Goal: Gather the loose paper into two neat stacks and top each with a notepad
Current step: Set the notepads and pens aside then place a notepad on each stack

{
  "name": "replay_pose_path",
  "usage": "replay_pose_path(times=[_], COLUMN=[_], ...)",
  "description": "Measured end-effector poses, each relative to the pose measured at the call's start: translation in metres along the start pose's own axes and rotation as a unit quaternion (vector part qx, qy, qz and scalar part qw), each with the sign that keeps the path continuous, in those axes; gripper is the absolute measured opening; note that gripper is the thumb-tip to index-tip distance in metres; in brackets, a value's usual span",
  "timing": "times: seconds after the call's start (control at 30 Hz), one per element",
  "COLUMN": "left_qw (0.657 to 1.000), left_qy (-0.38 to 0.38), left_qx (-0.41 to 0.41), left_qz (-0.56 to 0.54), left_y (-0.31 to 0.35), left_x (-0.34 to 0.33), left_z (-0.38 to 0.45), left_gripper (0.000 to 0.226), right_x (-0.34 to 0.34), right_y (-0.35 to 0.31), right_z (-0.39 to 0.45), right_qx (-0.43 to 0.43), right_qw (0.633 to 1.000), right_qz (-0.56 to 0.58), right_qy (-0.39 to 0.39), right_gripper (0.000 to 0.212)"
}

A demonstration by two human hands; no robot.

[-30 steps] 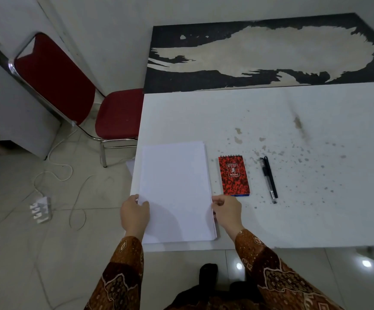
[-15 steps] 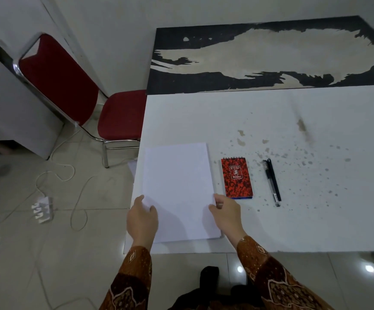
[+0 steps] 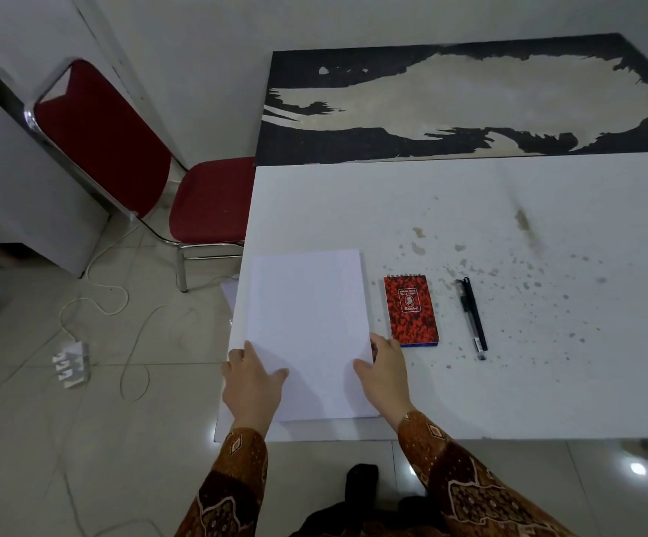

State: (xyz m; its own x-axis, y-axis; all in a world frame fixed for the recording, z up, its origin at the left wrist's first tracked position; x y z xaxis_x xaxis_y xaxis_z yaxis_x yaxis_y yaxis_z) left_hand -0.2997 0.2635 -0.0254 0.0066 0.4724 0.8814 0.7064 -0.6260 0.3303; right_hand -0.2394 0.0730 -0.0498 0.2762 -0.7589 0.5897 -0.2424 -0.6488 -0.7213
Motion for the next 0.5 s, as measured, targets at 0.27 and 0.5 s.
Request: replay_pose_path(times=[0.27, 0.5], left_qw=[1.000, 1.000], left_qy=[0.003, 0.004], left_qx=[-0.001, -0.005], left_qz=[0.018, 0.028], left_y=[0.000, 0.000], left_x=[0.000, 0.001], left_z=[0.002, 0.002], left_gripper=[0.082, 0.083], right_x=[0.000, 0.002], right_y=[-0.003, -0.004], right_z=[-0.001, 0.008], right_qx=[0.068, -0.029], right_qw=[0.995, 0.996], right_qz=[-0.058, 0.082], right_qy=[0.038, 0.004], right_gripper=[0.052, 0.042])
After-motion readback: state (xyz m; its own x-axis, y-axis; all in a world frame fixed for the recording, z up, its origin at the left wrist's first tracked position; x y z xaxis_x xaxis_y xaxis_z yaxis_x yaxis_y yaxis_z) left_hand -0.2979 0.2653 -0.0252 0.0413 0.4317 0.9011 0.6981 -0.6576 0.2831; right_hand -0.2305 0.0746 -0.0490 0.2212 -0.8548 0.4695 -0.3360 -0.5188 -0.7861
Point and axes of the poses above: each hand's wrist, its own z-axis towards the middle knuckle, its own x-axis out of the back of the hand, y = z × x, the point moved 2 cm from there along z, towards the middle knuckle, and after that the axes turned 1 degree about -x, right-handed, at the moved point
